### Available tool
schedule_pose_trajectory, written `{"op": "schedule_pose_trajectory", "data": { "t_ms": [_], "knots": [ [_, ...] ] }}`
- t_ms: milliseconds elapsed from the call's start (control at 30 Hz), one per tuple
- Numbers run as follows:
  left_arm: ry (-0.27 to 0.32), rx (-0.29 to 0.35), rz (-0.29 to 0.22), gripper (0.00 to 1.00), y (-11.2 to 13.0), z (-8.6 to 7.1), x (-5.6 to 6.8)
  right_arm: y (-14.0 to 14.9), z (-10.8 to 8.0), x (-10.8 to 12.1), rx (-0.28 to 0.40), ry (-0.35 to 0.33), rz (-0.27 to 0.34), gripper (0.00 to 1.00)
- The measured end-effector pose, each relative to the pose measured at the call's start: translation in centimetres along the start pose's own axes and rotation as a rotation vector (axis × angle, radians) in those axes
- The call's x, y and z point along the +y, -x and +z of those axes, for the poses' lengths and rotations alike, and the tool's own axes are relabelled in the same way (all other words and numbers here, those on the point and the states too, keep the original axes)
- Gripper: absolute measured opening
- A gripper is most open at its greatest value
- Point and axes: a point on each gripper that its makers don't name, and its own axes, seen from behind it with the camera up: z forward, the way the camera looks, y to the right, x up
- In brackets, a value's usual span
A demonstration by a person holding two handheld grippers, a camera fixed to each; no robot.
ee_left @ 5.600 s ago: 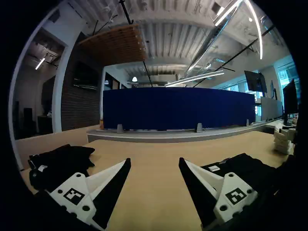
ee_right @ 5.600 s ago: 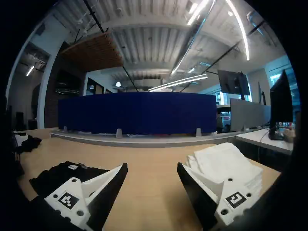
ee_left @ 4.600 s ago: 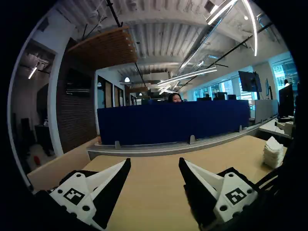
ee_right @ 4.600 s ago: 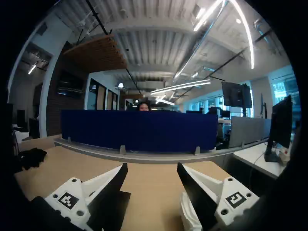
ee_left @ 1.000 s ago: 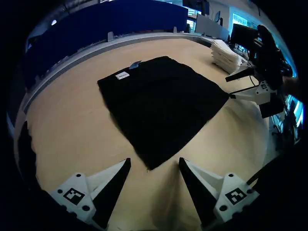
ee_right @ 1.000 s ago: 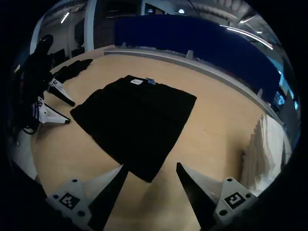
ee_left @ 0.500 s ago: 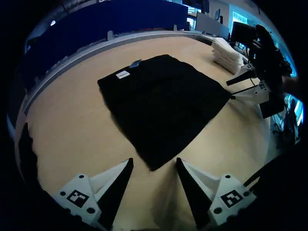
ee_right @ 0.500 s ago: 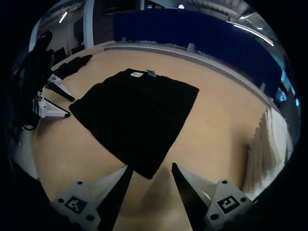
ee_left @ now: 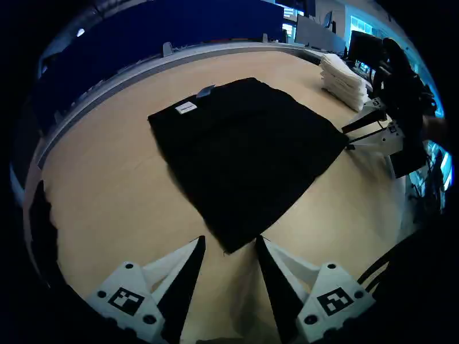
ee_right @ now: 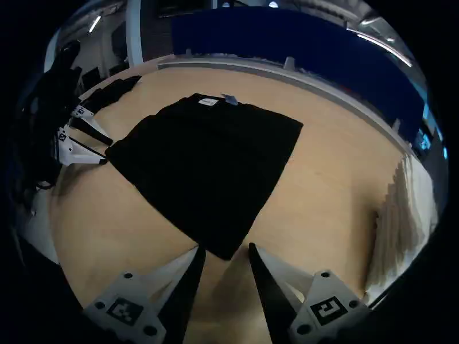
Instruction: Fold towel
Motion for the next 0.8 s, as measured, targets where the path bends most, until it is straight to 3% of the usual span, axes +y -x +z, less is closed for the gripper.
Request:
{"op": "schedule_pose_trajectory", "data": {
  "t_ms": [433, 800],
  "knots": [
    [0.0, -0.016, 0.007, 0.45, -0.03, 0.17, 0.17, -0.01, 0.0, -0.12, -0.01, -0.009, 0.007, 0.26],
    [-0.019, -0.026, -0.009, 0.12, -0.03, 0.24, 0.26, -0.11, -0.07, -0.39, -0.023, -0.005, 0.01, 0.16]
  ]
}}
